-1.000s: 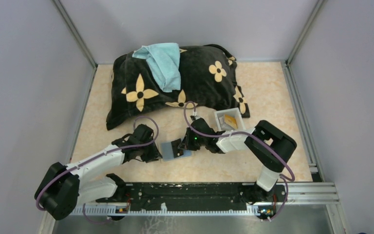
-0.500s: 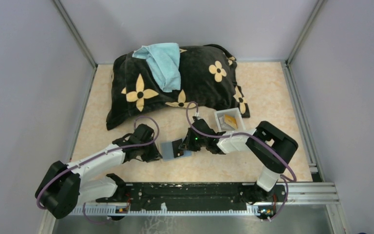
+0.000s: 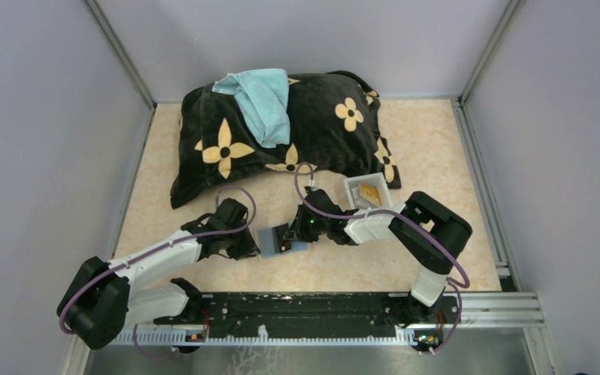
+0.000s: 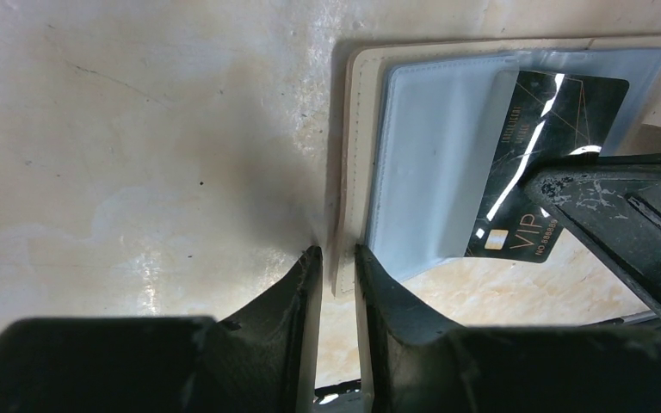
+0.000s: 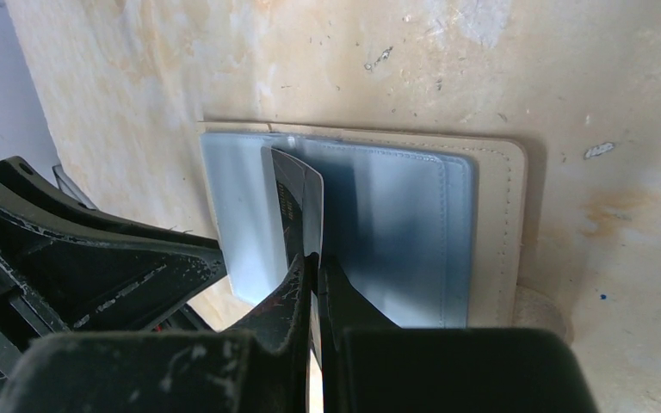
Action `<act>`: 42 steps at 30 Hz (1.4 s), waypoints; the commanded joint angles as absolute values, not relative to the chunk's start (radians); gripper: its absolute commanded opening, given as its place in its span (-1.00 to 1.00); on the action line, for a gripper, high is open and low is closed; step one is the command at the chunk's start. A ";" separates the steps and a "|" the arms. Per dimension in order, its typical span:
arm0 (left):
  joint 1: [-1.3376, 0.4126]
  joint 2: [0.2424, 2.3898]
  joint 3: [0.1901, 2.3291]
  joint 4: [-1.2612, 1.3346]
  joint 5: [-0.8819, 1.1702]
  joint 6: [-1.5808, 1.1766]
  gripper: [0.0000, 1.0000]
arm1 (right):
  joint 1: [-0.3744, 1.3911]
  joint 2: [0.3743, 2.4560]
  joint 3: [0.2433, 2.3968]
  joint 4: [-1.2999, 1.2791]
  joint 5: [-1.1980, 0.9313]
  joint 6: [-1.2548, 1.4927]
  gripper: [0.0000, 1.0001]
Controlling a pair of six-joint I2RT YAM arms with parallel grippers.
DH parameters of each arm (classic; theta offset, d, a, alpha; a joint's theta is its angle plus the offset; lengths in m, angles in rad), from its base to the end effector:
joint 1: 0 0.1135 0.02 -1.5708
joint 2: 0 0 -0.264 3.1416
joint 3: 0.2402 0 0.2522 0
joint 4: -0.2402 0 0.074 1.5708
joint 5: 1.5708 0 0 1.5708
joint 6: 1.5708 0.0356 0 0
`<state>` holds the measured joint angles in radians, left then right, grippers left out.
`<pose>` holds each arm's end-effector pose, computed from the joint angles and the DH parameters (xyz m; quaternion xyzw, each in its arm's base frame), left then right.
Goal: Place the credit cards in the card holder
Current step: Insert the credit card into the card holder.
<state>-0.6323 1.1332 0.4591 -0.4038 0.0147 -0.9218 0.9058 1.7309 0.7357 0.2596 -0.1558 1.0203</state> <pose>0.1520 -0.1120 0.1500 -0.1381 0.9599 -0.1761 0.1689 0.1972 0.2605 0.1280 0.0206 0.9116 0.3726 0.1725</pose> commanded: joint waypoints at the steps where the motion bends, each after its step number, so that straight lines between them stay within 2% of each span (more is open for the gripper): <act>1: -0.637 1.170 0.434 -0.470 -0.023 -0.894 -0.44 | 0.927 1.781 0.733 0.131 -0.167 0.959 -1.00; 13: -0.638 1.210 0.450 -0.461 -0.011 -0.890 -0.45 | 0.935 1.835 0.812 0.013 -0.196 0.849 -1.00; 19: -0.638 1.204 0.451 -0.466 -0.015 -0.891 -0.45 | 0.949 1.832 0.868 -0.096 -0.142 0.762 -0.42; 24: -0.638 1.206 0.452 -0.465 -0.017 -0.894 -0.45 | 0.956 1.815 0.905 -0.176 -0.077 0.718 -0.22; 42: -0.640 1.206 0.462 -0.452 -0.021 -0.890 -0.46 | 0.965 1.791 0.996 -0.373 0.067 0.625 -0.09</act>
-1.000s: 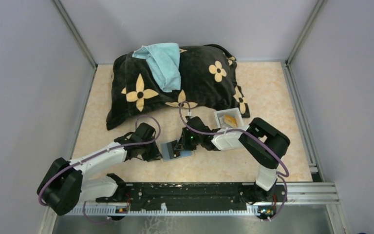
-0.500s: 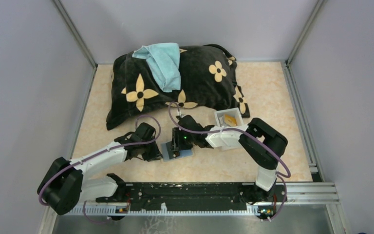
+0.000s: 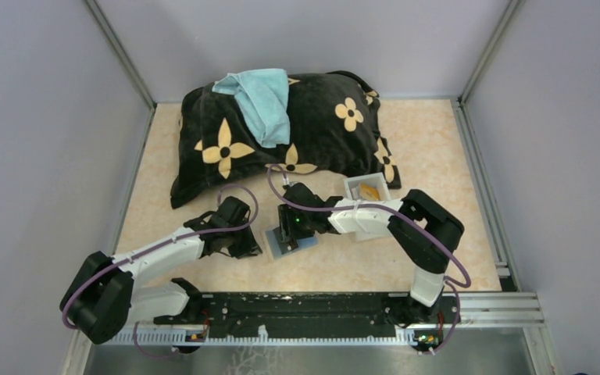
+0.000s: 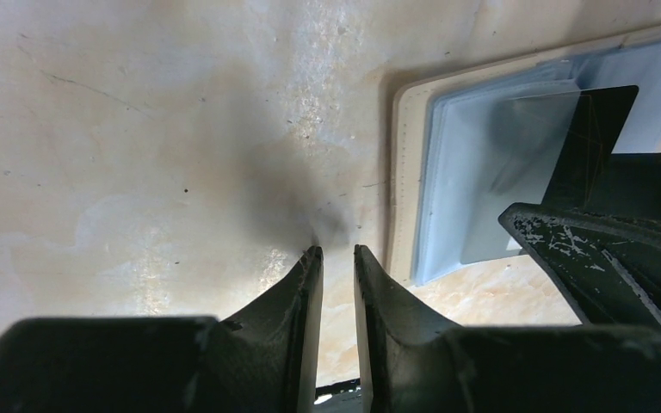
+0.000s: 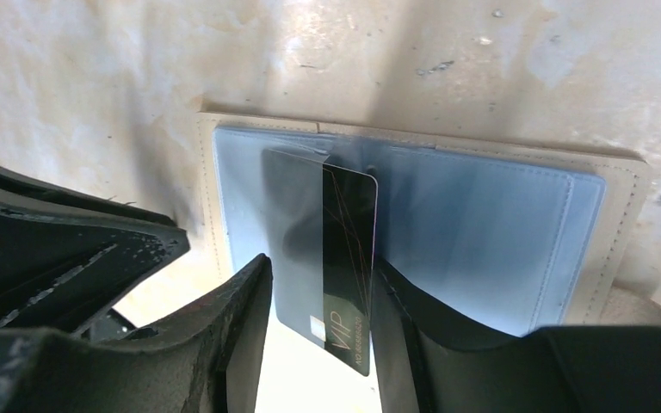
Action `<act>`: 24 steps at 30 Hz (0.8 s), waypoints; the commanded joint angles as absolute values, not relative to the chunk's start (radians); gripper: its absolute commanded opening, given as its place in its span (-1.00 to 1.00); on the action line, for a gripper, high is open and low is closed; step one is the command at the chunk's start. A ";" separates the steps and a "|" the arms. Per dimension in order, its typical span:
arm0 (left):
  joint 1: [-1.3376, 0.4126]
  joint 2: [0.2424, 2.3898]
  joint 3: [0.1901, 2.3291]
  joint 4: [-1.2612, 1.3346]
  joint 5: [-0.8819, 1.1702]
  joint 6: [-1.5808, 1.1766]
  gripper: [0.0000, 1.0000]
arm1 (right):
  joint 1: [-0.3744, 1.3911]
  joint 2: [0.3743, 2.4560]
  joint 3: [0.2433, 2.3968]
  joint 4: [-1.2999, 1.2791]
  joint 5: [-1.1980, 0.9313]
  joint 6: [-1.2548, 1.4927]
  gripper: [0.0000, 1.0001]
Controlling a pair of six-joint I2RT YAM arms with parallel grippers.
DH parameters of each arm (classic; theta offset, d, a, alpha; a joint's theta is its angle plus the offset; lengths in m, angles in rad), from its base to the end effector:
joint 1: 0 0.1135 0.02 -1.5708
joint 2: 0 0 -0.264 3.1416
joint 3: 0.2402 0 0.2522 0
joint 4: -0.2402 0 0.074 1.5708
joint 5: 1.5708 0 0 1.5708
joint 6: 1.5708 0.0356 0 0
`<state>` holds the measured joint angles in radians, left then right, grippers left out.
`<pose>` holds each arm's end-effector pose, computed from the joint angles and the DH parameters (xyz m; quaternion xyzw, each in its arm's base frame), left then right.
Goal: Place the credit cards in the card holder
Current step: Insert the credit card into the card holder.
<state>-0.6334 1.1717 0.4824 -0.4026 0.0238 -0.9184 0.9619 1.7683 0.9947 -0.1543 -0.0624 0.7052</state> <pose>0.1568 -0.1162 0.1500 -0.1352 0.9620 -0.1743 0.1612 0.2010 0.2922 0.1565 -0.1312 0.9393 0.2537 0.1904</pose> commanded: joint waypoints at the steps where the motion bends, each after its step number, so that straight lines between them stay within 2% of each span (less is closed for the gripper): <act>1: -0.640 1.207 0.462 -0.449 -0.020 -0.890 -0.46 | 0.967 1.796 1.006 -0.387 0.073 0.617 -0.09; 6: -0.640 1.228 0.467 -0.418 -0.003 -0.888 -0.46 | 0.977 1.816 1.047 -0.437 0.088 0.595 0.01; 7: -0.640 1.235 0.469 -0.412 0.001 -0.887 -0.46 | 0.981 1.819 1.054 -0.443 0.093 0.592 0.13; 11: -0.641 1.259 0.477 -0.391 0.008 -0.883 -0.47 | 0.990 1.829 1.065 -0.462 0.095 0.588 0.39; 24: -0.649 1.278 0.465 -0.347 0.024 -0.898 -0.47 | 1.033 1.884 1.125 -0.526 0.148 0.569 0.62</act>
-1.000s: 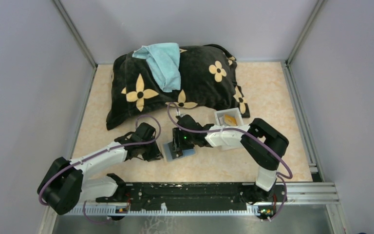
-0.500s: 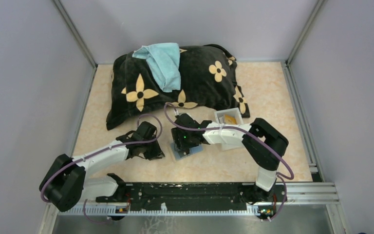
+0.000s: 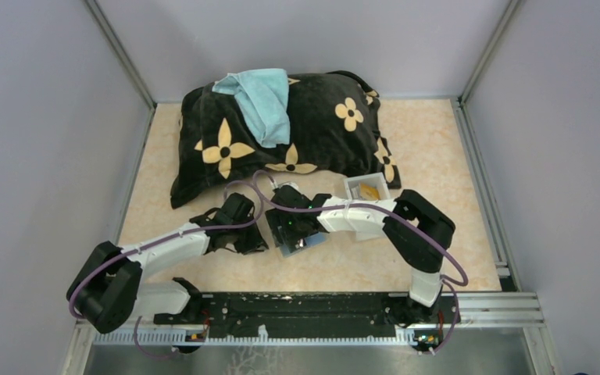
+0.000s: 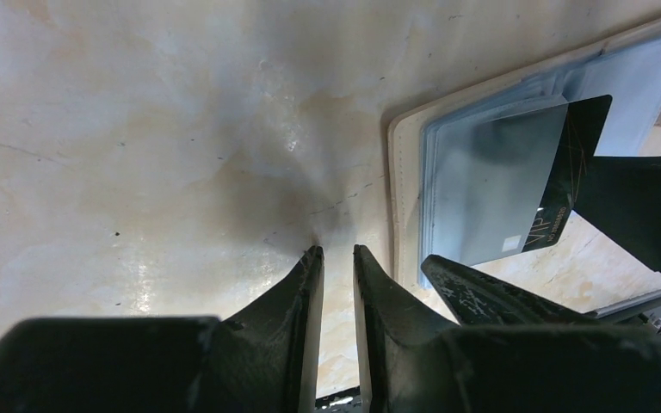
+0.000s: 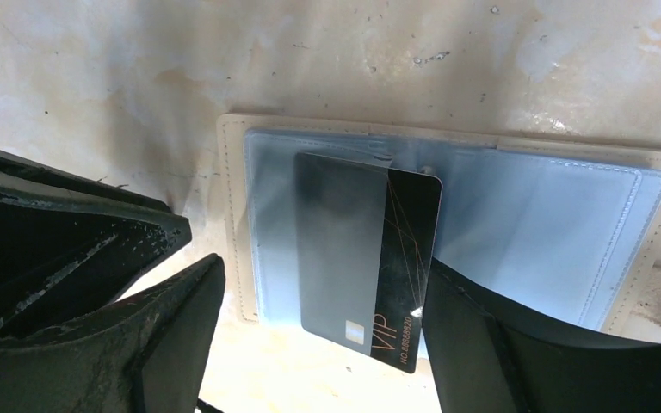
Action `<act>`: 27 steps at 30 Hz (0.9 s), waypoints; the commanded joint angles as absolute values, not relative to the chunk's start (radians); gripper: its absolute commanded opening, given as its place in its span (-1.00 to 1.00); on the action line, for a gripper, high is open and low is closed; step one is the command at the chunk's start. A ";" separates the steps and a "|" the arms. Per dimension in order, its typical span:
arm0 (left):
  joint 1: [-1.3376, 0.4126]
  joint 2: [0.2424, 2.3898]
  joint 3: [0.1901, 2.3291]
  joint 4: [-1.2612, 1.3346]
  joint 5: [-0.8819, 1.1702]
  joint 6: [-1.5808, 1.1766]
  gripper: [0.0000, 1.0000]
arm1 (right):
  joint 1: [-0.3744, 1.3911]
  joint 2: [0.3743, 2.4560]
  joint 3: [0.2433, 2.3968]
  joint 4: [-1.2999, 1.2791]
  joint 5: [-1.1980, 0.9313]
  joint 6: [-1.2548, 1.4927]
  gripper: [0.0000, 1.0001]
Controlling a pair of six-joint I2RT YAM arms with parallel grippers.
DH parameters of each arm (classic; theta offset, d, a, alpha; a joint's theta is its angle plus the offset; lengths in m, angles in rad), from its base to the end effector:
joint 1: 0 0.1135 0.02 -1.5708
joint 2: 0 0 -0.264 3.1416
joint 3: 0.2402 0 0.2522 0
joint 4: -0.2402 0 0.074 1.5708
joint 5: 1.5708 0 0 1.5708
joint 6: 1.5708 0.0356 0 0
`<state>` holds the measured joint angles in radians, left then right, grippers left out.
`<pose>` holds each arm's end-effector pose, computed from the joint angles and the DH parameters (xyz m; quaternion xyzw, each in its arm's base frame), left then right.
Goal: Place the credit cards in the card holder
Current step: Insert the credit card into the card holder.
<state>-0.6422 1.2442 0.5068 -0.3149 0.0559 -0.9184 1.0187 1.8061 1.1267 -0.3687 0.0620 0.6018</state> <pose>0.1680 -0.1281 0.1481 -0.1259 0.9580 -0.1995 0.1631 0.1930 0.3092 0.1681 -0.1920 0.9463 0.1665 0.1997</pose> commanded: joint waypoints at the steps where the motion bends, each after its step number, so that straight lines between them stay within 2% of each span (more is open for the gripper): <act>1: -0.649 1.277 0.461 -0.342 0.028 -0.900 -0.47 | 1.037 1.893 1.132 -0.532 0.154 0.568 0.62; 19: -0.652 1.270 0.420 -0.288 0.069 -0.927 -0.48 | 1.106 2.042 1.198 -0.613 0.243 0.613 0.61; 24: -0.652 1.262 0.410 -0.283 0.072 -0.928 -0.48 | 1.111 2.057 1.211 -0.629 0.269 0.620 0.31; 27: -0.652 1.265 0.411 -0.282 0.072 -0.924 -0.48 | 1.113 2.066 1.221 -0.638 0.276 0.622 0.05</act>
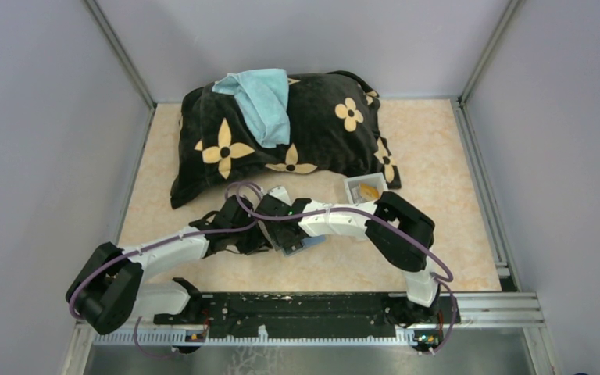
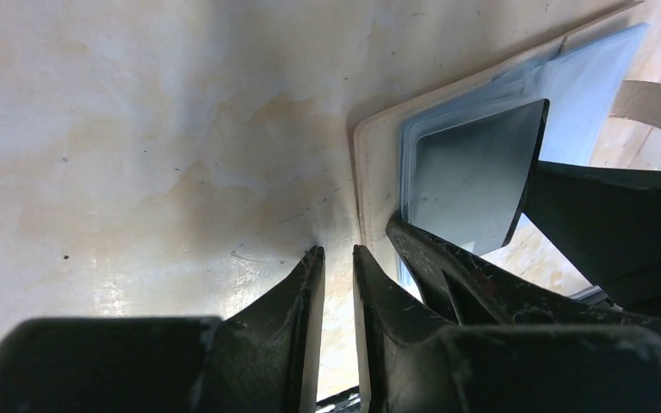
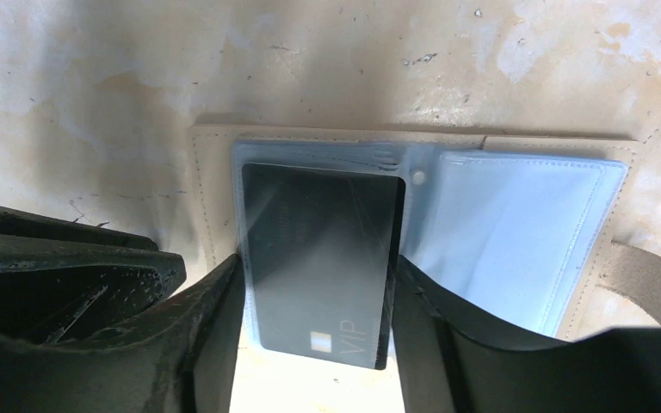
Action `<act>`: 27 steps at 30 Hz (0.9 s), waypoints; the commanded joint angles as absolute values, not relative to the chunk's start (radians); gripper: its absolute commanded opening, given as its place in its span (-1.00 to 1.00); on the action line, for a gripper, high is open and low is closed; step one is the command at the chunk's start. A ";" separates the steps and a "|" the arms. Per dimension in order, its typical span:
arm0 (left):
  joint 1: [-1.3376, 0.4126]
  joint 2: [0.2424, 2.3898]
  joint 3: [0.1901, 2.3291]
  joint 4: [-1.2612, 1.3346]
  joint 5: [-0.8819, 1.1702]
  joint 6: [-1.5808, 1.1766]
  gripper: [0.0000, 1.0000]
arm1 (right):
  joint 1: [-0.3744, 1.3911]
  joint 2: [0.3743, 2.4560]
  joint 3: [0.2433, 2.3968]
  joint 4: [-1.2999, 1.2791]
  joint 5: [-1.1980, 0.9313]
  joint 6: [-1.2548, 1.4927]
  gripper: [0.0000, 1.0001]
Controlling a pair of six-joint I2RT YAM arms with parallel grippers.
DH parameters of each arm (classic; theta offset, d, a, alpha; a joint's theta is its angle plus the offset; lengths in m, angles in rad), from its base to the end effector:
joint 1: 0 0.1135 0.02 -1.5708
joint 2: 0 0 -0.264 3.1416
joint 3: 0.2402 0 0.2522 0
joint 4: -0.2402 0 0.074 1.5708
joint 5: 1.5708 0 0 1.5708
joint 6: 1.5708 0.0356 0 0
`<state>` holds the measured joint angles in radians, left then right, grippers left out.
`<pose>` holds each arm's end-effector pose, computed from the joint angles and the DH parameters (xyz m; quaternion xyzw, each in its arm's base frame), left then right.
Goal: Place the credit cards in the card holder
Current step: Insert the credit card into the card holder.
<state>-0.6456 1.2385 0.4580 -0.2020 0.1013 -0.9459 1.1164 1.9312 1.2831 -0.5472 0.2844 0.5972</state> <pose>0.1663 -0.1298 0.1423 -0.1285 0.9473 -0.2408 0.1680 0.1776 0.3409 0.1599 -0.2241 0.9467 0.0485 0.2262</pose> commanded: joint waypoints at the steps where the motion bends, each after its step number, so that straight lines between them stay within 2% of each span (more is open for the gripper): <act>1: -0.652 1.265 0.409 -0.281 0.072 -0.924 -0.48 | 1.114 2.068 1.222 -0.639 0.277 0.623 0.03; 6: -0.652 1.270 0.403 -0.271 0.071 -0.925 -0.48 | 1.117 2.057 1.229 -0.644 0.286 0.622 0.04; 15: -0.652 1.263 0.396 -0.265 0.063 -0.932 -0.46 | 1.117 2.018 1.225 -0.655 0.300 0.622 0.44; 27: -0.652 1.251 0.403 -0.276 0.051 -0.938 -0.46 | 1.108 1.879 1.240 -0.649 0.354 0.621 0.48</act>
